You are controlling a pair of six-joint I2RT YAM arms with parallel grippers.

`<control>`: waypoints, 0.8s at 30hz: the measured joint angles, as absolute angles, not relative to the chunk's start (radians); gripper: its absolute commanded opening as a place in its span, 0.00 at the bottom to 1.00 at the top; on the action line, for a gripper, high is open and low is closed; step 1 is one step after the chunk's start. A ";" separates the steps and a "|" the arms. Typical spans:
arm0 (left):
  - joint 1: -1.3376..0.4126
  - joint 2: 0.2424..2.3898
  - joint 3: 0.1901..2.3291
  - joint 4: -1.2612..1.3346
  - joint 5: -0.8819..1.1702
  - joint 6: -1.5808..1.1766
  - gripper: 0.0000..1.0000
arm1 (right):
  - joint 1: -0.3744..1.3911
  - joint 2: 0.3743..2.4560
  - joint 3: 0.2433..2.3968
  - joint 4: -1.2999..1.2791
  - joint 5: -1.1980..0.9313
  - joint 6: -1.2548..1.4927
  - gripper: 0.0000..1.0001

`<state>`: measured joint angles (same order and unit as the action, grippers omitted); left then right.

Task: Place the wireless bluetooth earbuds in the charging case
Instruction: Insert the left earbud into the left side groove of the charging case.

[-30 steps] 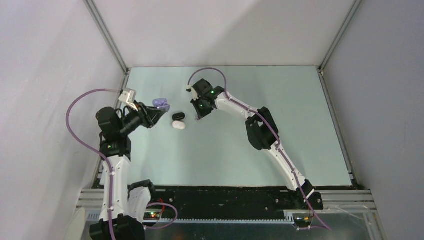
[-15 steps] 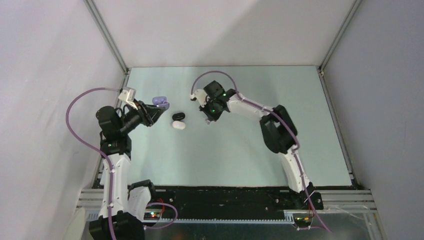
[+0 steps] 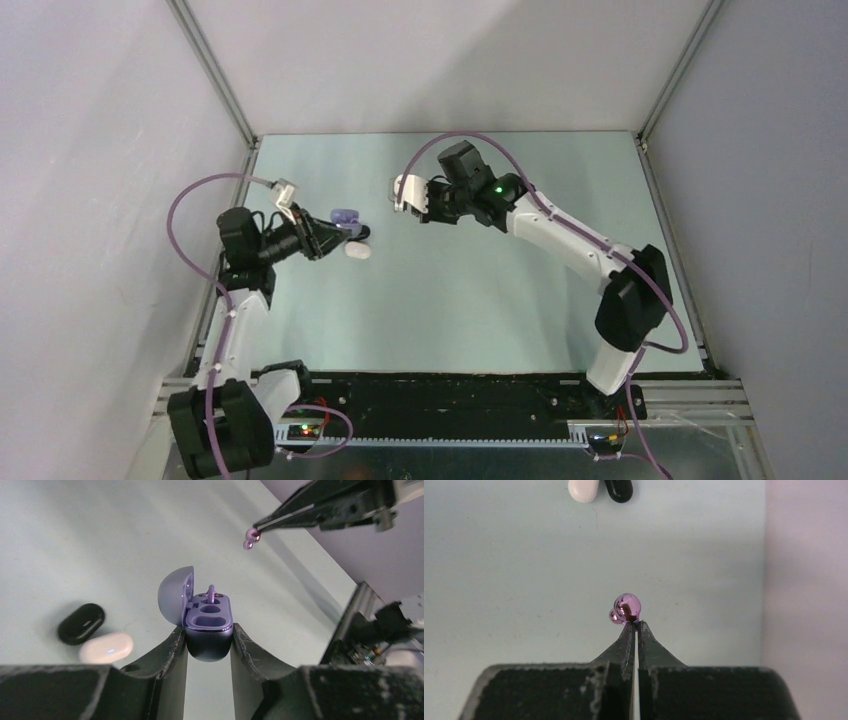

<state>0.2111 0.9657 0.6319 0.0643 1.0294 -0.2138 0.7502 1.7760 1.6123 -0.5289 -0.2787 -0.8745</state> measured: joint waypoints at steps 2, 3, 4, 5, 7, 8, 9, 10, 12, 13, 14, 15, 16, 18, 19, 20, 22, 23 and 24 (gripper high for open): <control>0.180 1.005 0.635 0.065 1.060 -0.179 0.00 | 0.753 1.736 1.613 -0.559 -0.286 -0.924 0.00; 0.168 1.025 0.639 0.061 1.075 -0.161 0.00 | 0.755 1.717 1.618 -0.583 -0.291 -0.946 0.00; 0.154 1.051 0.651 0.052 1.091 -0.131 0.00 | 0.758 1.696 1.635 -0.619 -0.301 -0.973 0.00; 0.145 1.071 0.662 0.041 1.105 -0.108 0.00 | 0.761 1.691 1.641 -0.626 -0.304 -0.978 0.00; 0.121 1.119 0.702 0.002 1.133 -0.031 0.00 | 0.774 1.676 1.687 -0.678 -0.315 -1.004 0.00; 0.109 1.140 0.727 -0.024 1.145 0.014 0.00 | 0.783 1.673 1.715 -0.704 -0.320 -1.014 0.00; 0.099 1.157 0.748 -0.050 1.155 0.055 0.00 | 0.790 1.673 1.740 -0.725 -0.324 -1.021 0.00; 0.086 1.172 0.772 -0.081 1.161 0.104 0.00 | 0.801 1.673 1.768 -0.749 -0.325 -1.024 0.00; 0.058 1.192 0.812 -0.138 1.167 0.196 0.00 | 0.827 1.675 1.833 -0.807 -0.326 -1.024 0.00; 0.039 1.198 0.830 -0.164 1.168 0.245 0.00 | 0.838 1.678 1.862 -0.827 -0.326 -1.021 0.00; 0.020 1.202 0.842 -0.184 1.168 0.283 0.00 | 0.848 1.683 1.897 -0.850 -0.326 -1.015 0.00; 0.004 1.205 0.851 -0.199 1.172 0.314 0.00 | 0.855 1.691 1.929 -0.869 -0.325 -1.007 0.00; -0.016 1.208 0.860 -0.215 1.176 0.346 0.00 | 0.864 1.700 1.962 -0.881 -0.326 -0.995 0.00; -0.048 1.212 0.873 -0.244 1.184 0.406 0.00 | 0.875 1.723 2.023 -0.902 -0.323 -0.963 0.00; -0.060 1.214 0.878 -0.258 1.189 0.434 0.00 | 0.876 1.734 2.046 -0.911 -0.321 -0.949 0.00; -0.068 1.215 0.881 -0.271 1.192 0.462 0.00 | 0.877 1.747 2.066 -0.921 -0.318 -0.933 0.00; -0.071 1.216 0.883 -0.289 1.199 0.502 0.00 | 0.878 1.781 2.107 -0.948 -0.310 -0.908 0.00; -0.071 1.216 0.885 -0.297 1.200 0.516 0.00 | 0.880 1.797 2.122 -0.960 -0.305 -0.899 0.00; -0.071 1.217 0.888 -0.307 1.201 0.530 0.00 | 0.881 1.815 2.136 -0.976 -0.299 -0.890 0.00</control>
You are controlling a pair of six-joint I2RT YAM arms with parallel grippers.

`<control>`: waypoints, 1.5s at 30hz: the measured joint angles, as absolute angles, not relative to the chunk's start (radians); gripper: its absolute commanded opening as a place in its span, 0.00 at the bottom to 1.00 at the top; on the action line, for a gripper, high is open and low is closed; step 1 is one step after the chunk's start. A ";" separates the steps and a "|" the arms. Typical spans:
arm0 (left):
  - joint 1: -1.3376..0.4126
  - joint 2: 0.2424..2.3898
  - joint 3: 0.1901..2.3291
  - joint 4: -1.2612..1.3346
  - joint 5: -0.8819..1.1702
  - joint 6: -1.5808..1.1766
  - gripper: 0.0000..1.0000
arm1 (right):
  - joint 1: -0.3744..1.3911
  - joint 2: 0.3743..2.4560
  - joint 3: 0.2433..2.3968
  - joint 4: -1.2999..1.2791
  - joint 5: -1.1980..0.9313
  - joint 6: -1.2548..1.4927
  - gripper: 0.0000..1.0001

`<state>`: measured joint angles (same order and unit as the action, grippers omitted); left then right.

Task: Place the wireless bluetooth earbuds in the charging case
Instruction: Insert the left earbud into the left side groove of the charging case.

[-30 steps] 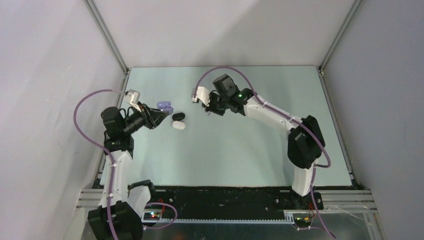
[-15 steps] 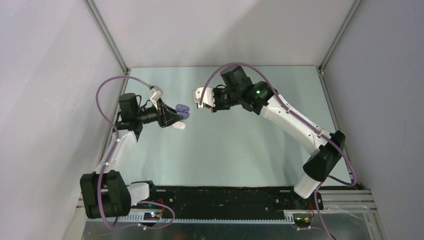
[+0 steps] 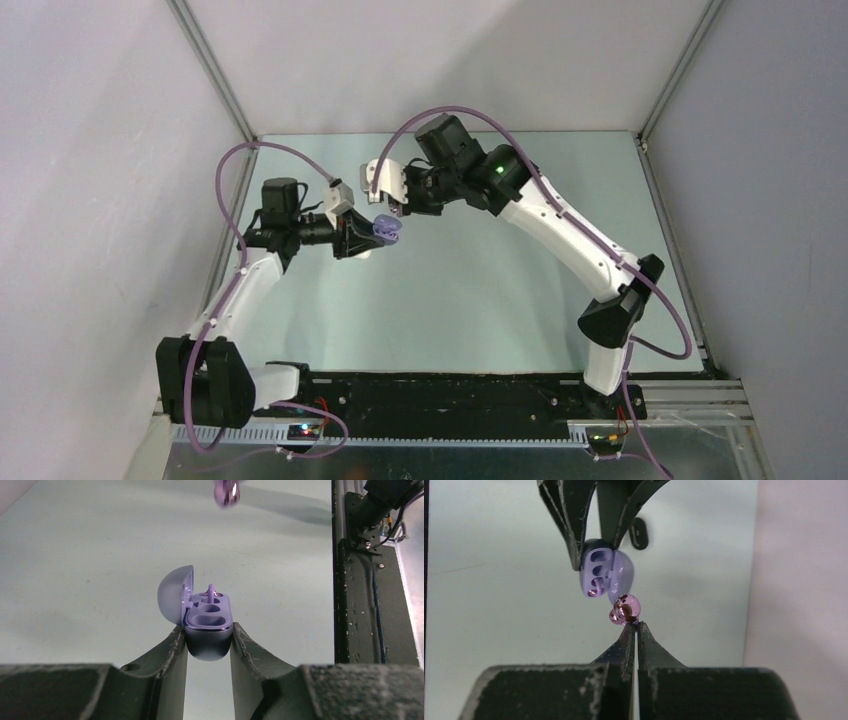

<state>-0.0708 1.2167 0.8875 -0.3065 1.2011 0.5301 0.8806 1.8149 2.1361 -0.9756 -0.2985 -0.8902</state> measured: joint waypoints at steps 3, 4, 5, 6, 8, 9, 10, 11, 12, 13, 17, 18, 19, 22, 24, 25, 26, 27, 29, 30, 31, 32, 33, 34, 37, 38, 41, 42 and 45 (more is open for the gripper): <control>-0.071 1.218 0.905 -0.324 1.203 0.557 0.00 | 0.886 1.851 2.149 -1.016 -0.287 -0.872 0.00; -0.071 1.218 0.912 -0.324 1.204 0.559 0.00 | 0.888 1.857 2.149 -1.029 -0.284 -0.868 0.00; -0.071 1.218 0.917 -0.324 1.205 0.559 0.00 | 0.890 1.863 2.149 -1.043 -0.281 -0.867 0.00; -0.071 1.217 0.920 -0.324 1.205 0.559 0.00 | 0.892 1.866 2.149 -1.054 -0.277 -0.865 0.00; -0.071 1.216 0.924 -0.323 1.206 0.557 0.00 | 0.896 1.871 2.149 -1.069 -0.267 -0.865 0.00; -0.071 1.216 0.924 -0.323 1.205 0.556 0.00 | 0.898 1.872 2.149 -1.073 -0.264 -0.865 0.00; -0.071 1.214 0.924 -0.323 1.204 0.548 0.00 | 0.900 1.874 2.150 -1.074 -0.257 -0.865 0.00; -0.071 1.214 0.924 -0.319 1.202 0.539 0.00 | 0.904 1.875 2.151 -1.074 -0.249 -0.865 0.00; -0.071 1.212 0.924 -0.314 1.198 0.521 0.00 | 0.909 1.876 2.151 -1.073 -0.240 -0.866 0.00; -0.071 1.210 0.924 -0.310 1.196 0.511 0.00 | 0.912 1.877 2.151 -1.072 -0.235 -0.866 0.00; -0.071 1.198 0.919 -0.232 1.182 0.397 0.00 | 0.929 1.884 2.154 -1.057 -0.209 -0.869 0.00; -0.071 1.194 0.913 -0.204 1.182 0.366 0.00 | 0.933 1.887 2.154 -1.052 -0.205 -0.871 0.00; -0.071 1.188 0.905 -0.171 1.181 0.333 0.00 | 0.936 1.889 2.154 -1.047 -0.200 -0.873 0.00; -0.071 1.174 0.881 -0.089 1.182 0.250 0.00 | 0.945 1.893 2.154 -1.024 -0.188 -0.888 0.00; -0.071 1.171 0.877 -0.060 1.182 0.212 0.00 | 0.951 1.893 2.154 -1.008 -0.183 -0.900 0.00; -0.071 1.171 0.877 -0.048 1.181 0.197 0.00 | 0.954 1.892 2.154 -1.001 -0.180 -0.908 0.00; -0.071 1.171 0.877 -0.036 1.182 0.184 0.00 | 0.957 1.893 2.154 -0.993 -0.178 -0.915 0.00; -0.071 1.171 0.877 -0.030 1.181 0.178 0.00 | 0.959 1.893 2.154 -0.986 -0.173 -0.921 0.00; -0.071 1.171 0.877 -0.025 1.181 0.165 0.00 | 0.963 1.893 2.154 -0.972 -0.168 -0.931 0.00; -0.071 1.171 0.877 -0.025 1.181 0.159 0.00 | 0.965 1.893 2.154 -0.962 -0.165 -0.937 0.00; -0.071 1.171 0.877 -0.025 1.181 0.157 0.00 | 0.966 1.893 2.154 -0.954 -0.163 -0.941 0.00; -0.071 1.171 0.877 -0.025 1.182 0.155 0.00 | 0.966 1.893 2.154 -0.947 -0.162 -0.944 0.00; -0.071 1.171 0.877 -0.025 1.182 0.154 0.00 | 0.967 1.893 2.154 -0.940 -0.161 -0.947 0.00; -0.071 1.171 0.877 -0.025 1.182 0.154 0.00 | 0.967 1.893 2.153 -0.931 -0.158 -0.948 0.00; -0.071 1.171 0.877 -0.028 1.182 0.154 0.00 | 0.968 1.892 2.148 -0.902 -0.148 -0.955 0.00; -0.071 1.171 0.877 -0.030 1.182 0.153 0.00 | 0.968 1.893 2.146 -0.895 -0.146 -0.959 0.00; -0.071 1.171 0.877 -0.032 1.185 0.144 0.00 | 0.968 1.892 2.128 -0.873 -0.142 -0.966 0.00; -0.071 1.171 0.877 -0.032 1.186 0.139 0.00 | 0.968 1.890 2.120 -0.865 -0.142 -0.970 0.00; -0.071 1.171 0.877 -0.033 1.184 0.126 0.00 | 0.970 1.885 2.082 -0.840 -0.139 -0.982 0.00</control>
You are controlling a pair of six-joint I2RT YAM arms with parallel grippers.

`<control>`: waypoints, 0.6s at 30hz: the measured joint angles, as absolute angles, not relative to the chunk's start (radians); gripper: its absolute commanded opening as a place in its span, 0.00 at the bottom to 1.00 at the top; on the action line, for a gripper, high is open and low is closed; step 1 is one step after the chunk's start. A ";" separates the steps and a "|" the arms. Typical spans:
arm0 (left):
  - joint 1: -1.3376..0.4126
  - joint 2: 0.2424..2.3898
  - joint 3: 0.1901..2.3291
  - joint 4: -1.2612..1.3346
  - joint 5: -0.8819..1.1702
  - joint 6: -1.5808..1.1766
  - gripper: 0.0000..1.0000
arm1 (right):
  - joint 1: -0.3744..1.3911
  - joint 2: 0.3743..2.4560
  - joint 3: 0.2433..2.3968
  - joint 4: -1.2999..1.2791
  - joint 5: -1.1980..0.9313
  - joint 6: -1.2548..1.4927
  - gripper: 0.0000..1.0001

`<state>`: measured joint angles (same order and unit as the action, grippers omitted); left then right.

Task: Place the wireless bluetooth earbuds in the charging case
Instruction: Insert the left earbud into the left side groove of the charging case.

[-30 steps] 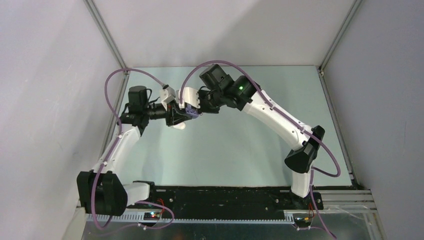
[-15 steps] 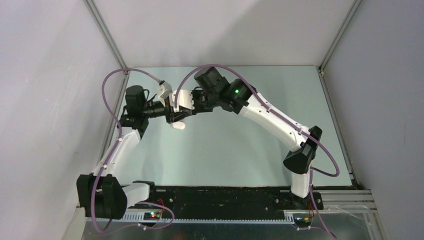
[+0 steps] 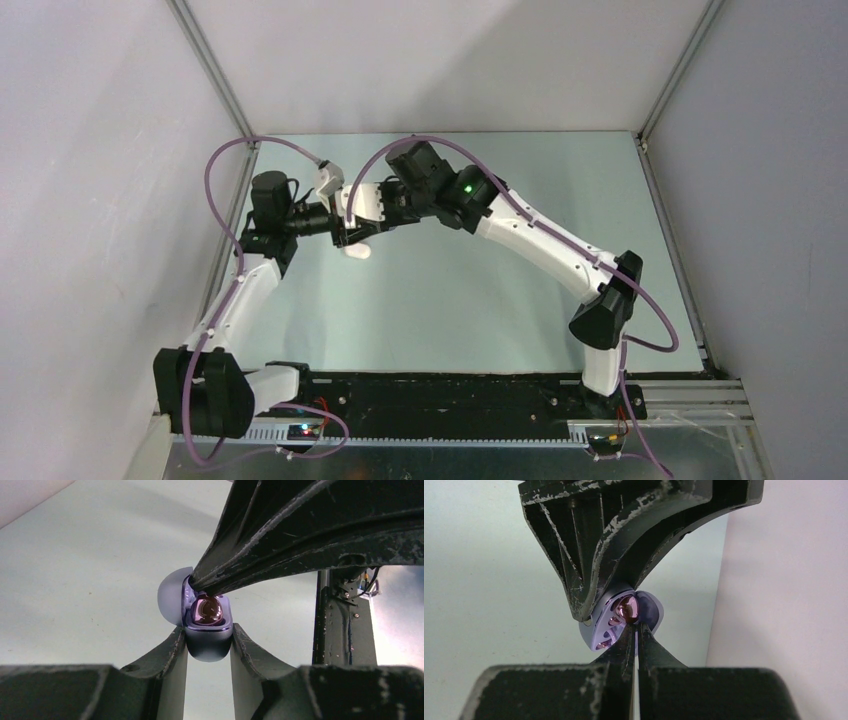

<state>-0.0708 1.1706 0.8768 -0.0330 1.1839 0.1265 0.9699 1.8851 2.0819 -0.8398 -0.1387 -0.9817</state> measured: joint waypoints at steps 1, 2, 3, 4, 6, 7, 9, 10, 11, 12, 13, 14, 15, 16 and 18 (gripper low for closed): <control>-0.071 1.171 0.877 -0.035 1.182 0.120 0.00 | 0.971 1.882 2.072 -0.830 -0.137 -0.986 0.00; -0.071 1.172 0.877 -0.034 1.182 0.112 0.00 | 0.972 1.876 2.059 -0.818 -0.136 -0.990 0.00; -0.071 1.172 0.877 -0.032 1.182 0.107 0.00 | 0.973 1.869 2.050 -0.811 -0.135 -0.994 0.00; -0.071 1.171 0.877 -0.027 1.183 0.101 0.00 | 0.973 1.862 2.042 -0.804 -0.135 -0.998 0.00; -0.071 1.171 0.877 -0.018 1.184 0.090 0.00 | 0.974 1.855 2.034 -0.796 -0.135 -1.002 0.00; -0.071 1.171 0.877 -0.013 1.184 0.084 0.00 | 0.974 1.852 2.030 -0.792 -0.136 -1.004 0.00; -0.071 1.171 0.877 -0.007 1.184 0.074 0.00 | 0.974 1.849 2.025 -0.787 -0.136 -1.008 0.00; -0.071 1.171 0.877 -0.005 1.183 0.068 0.00 | 0.974 1.849 2.025 -0.787 -0.136 -1.011 0.00; -0.071 1.172 0.877 -0.002 1.183 0.065 0.00 | 0.974 1.848 2.023 -0.785 -0.137 -1.016 0.00; -0.071 1.172 0.877 0.001 1.183 0.060 0.00 | 0.974 1.845 2.018 -0.781 -0.137 -1.023 0.00; -0.071 1.172 0.877 0.002 1.183 0.055 0.00 | 0.974 1.840 2.010 -0.777 -0.138 -1.029 0.00; -0.072 1.172 0.877 0.003 1.183 0.052 0.00 | 0.974 1.834 1.999 -0.771 -0.138 -1.039 0.00; -0.072 1.172 0.877 0.003 1.183 0.050 0.00 | 0.974 1.829 1.990 -0.765 -0.138 -1.046 0.00; -0.072 1.172 0.877 0.005 1.183 0.049 0.00 | 0.974 1.822 1.977 -0.757 -0.138 -1.053 0.00; -0.072 1.173 0.877 0.005 1.184 0.048 0.00 | 0.974 1.809 1.956 -0.743 -0.138 -1.067 0.00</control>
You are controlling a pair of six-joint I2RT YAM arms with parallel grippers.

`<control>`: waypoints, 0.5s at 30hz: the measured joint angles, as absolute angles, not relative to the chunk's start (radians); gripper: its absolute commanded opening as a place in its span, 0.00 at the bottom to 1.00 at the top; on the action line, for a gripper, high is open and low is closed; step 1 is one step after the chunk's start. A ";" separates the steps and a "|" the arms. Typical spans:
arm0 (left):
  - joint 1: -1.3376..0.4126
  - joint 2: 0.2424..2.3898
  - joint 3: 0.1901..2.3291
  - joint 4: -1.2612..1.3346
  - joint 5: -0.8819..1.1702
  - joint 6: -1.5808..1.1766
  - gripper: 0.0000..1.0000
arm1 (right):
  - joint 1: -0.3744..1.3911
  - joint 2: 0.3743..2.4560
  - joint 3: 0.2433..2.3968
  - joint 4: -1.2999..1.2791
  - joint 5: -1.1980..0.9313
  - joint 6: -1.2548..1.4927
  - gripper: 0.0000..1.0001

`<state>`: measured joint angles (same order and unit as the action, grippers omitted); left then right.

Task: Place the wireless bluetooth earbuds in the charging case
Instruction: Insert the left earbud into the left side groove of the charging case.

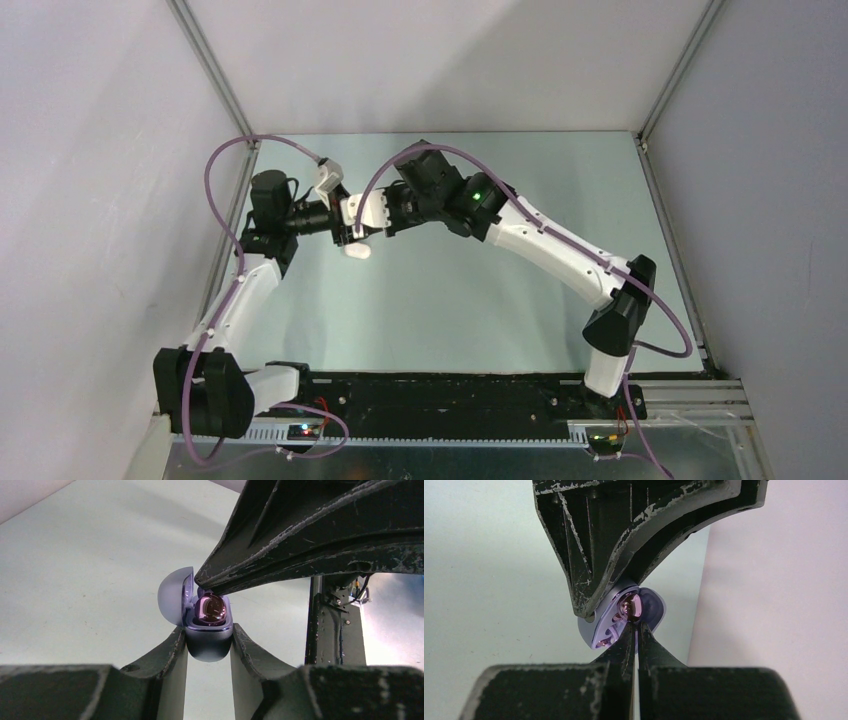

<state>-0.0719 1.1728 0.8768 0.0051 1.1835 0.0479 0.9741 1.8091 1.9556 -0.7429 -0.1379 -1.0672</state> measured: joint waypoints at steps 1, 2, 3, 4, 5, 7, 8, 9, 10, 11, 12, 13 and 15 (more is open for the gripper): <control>-0.072 1.173 0.877 0.006 1.184 0.047 0.00 | 0.974 1.805 1.948 -0.736 -0.138 -1.068 0.00; -0.072 1.173 0.877 0.007 1.184 0.046 0.00 | 0.974 1.800 1.939 -0.726 -0.138 -1.068 0.00; -0.072 1.173 0.877 0.009 1.184 0.044 0.00 | 0.974 1.795 1.931 -0.717 -0.138 -1.067 0.00; -0.072 1.173 0.877 0.012 1.184 0.043 0.00 | 0.974 1.792 1.926 -0.710 -0.138 -1.066 0.00; -0.072 1.174 0.877 0.015 1.184 0.043 0.00 | 0.974 1.791 1.924 -0.702 -0.138 -1.066 0.00; -0.072 1.174 0.877 0.021 1.185 0.042 0.00 | 0.974 1.791 1.921 -0.693 -0.139 -1.065 0.00; -0.072 1.175 0.877 0.022 1.185 0.041 0.00 | 0.974 1.791 1.919 -0.688 -0.139 -1.065 0.00; -0.072 1.176 0.877 0.022 1.185 0.041 0.00 | 0.975 1.791 1.916 -0.684 -0.139 -1.066 0.00; -0.072 1.176 0.877 0.021 1.185 0.041 0.00 | 0.975 1.791 1.913 -0.680 -0.139 -1.066 0.00; -0.072 1.177 0.877 0.021 1.185 0.041 0.00 | 0.975 1.791 1.911 -0.677 -0.139 -1.066 0.00; -0.072 1.178 0.877 0.021 1.185 0.041 0.00 | 0.975 1.791 1.909 -0.674 -0.139 -1.067 0.00; -0.072 1.178 0.877 0.020 1.185 0.041 0.00 | 0.975 1.790 1.905 -0.670 -0.139 -1.067 0.00; -0.072 1.179 0.877 0.020 1.185 0.041 0.00 | 0.976 1.787 1.896 -0.661 -0.139 -1.067 0.00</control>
<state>-0.0719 1.1786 0.8768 0.0200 1.1847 0.0410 0.9760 1.7870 1.8961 -0.6605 -0.1387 -1.0672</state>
